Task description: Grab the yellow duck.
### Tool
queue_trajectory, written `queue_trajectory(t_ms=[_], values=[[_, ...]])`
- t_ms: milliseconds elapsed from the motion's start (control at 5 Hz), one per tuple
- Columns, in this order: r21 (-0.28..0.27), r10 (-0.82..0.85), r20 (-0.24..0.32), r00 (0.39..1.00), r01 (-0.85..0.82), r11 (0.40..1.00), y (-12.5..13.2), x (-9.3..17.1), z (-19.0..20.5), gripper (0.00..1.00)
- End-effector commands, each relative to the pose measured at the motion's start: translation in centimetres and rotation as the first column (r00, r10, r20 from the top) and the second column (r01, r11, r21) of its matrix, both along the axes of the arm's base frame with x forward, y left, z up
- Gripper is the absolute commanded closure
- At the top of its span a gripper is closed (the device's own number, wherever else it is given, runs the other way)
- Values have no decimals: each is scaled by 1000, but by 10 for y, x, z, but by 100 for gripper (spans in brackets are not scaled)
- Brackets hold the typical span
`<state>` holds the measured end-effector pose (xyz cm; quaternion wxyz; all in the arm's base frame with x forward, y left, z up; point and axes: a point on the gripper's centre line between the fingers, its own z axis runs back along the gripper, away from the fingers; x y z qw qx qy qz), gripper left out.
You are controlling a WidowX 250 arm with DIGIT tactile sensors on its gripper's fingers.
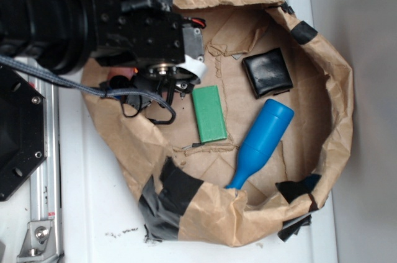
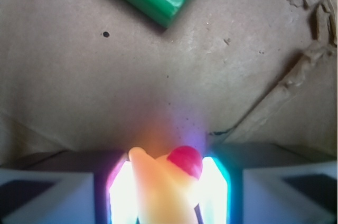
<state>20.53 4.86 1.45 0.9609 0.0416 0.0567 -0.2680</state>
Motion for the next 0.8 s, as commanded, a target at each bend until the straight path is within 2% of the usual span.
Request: queue_trajectory(t_ms=[0, 200, 400, 600], values=[[-270, 155, 133, 979, -115, 956, 4, 39, 94, 100], [-333, 176, 153, 973, -116, 936, -8, 63, 144, 100], [-358, 151, 155, 976, -87, 929, -30, 55, 172, 100], [-346, 154, 155, 976, -92, 934, -42, 49, 175, 100]])
